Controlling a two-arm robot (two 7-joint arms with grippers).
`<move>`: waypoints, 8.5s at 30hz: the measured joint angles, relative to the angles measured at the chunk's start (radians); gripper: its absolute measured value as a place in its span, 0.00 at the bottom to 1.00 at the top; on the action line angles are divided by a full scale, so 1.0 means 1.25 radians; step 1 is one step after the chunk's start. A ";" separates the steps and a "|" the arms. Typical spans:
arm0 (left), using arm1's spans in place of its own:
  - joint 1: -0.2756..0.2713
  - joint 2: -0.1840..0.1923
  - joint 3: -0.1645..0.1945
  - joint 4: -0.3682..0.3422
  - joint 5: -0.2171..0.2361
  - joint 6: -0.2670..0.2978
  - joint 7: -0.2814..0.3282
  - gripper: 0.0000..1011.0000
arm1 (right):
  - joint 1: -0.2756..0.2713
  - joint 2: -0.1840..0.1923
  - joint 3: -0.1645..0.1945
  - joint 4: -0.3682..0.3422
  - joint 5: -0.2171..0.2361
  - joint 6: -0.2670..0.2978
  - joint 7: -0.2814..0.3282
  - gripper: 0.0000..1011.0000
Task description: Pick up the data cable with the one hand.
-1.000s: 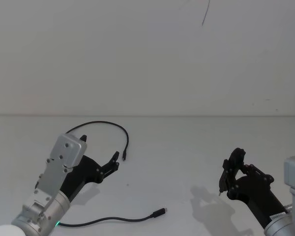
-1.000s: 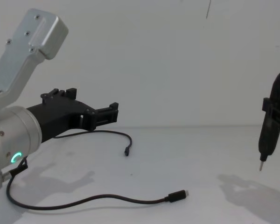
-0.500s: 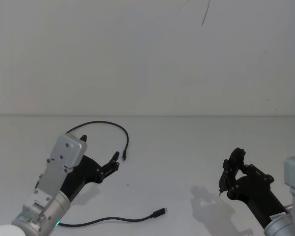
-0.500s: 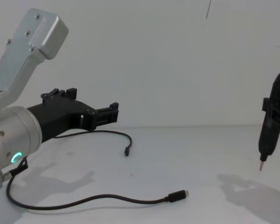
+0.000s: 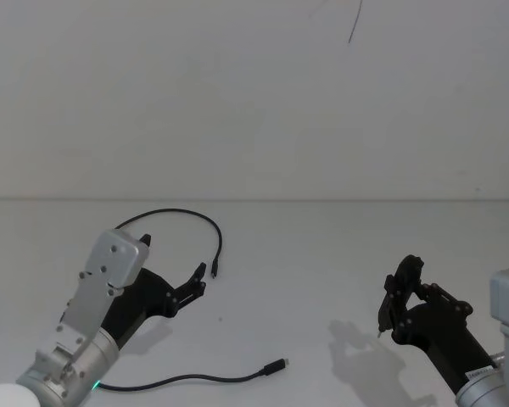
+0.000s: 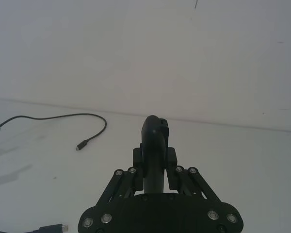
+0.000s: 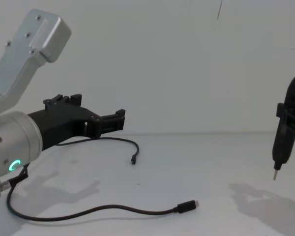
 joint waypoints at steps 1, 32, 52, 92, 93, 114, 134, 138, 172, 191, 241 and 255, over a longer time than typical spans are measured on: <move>0.000 0.002 -0.001 0.000 -0.003 0.002 -0.005 0.99 | 0.000 0.000 0.000 0.000 0.000 0.000 0.000 0.26; -0.090 0.176 0.010 0.037 -0.140 0.121 -0.417 0.99 | 0.000 0.000 0.000 0.000 0.000 0.000 0.000 0.26; -0.238 0.201 0.112 0.165 -0.120 0.089 -0.669 0.99 | 0.000 0.000 0.000 0.000 0.000 0.000 0.000 0.26; -0.324 0.151 0.212 0.282 -0.079 0.106 -0.720 0.99 | 0.000 0.000 0.000 0.000 0.000 0.000 0.000 0.26; -0.324 0.151 0.213 0.283 -0.079 0.107 -0.720 0.99 | 0.000 0.000 0.000 0.000 0.000 0.000 0.000 0.26; -0.330 0.147 0.222 0.290 -0.077 0.113 -0.721 0.41 | 0.000 0.000 0.000 0.000 0.000 0.000 0.000 0.26; -0.331 0.146 0.224 0.291 -0.077 0.114 -0.720 0.04 | 0.000 0.000 0.000 0.000 0.000 0.000 0.000 0.26; -0.332 0.142 0.224 0.289 -0.077 0.110 -0.713 0.04 | 0.000 0.000 0.001 0.000 -0.002 -0.003 0.001 0.26; -0.347 0.048 0.225 0.251 -0.058 0.091 -0.577 0.04 | 0.085 0.035 0.049 0.093 0.081 -0.156 0.195 0.26; -0.352 0.035 0.230 0.245 -0.050 0.096 -0.563 0.04 | 0.124 0.030 0.054 0.161 0.147 -0.174 0.274 0.26; -0.353 0.032 0.231 0.244 -0.048 0.097 -0.560 0.04 | 0.183 -0.003 0.032 0.292 0.240 -0.252 0.364 0.26; -0.353 0.032 0.231 0.244 -0.048 0.097 -0.560 0.04 | 0.196 -0.016 0.030 0.328 0.260 -0.251 0.370 0.26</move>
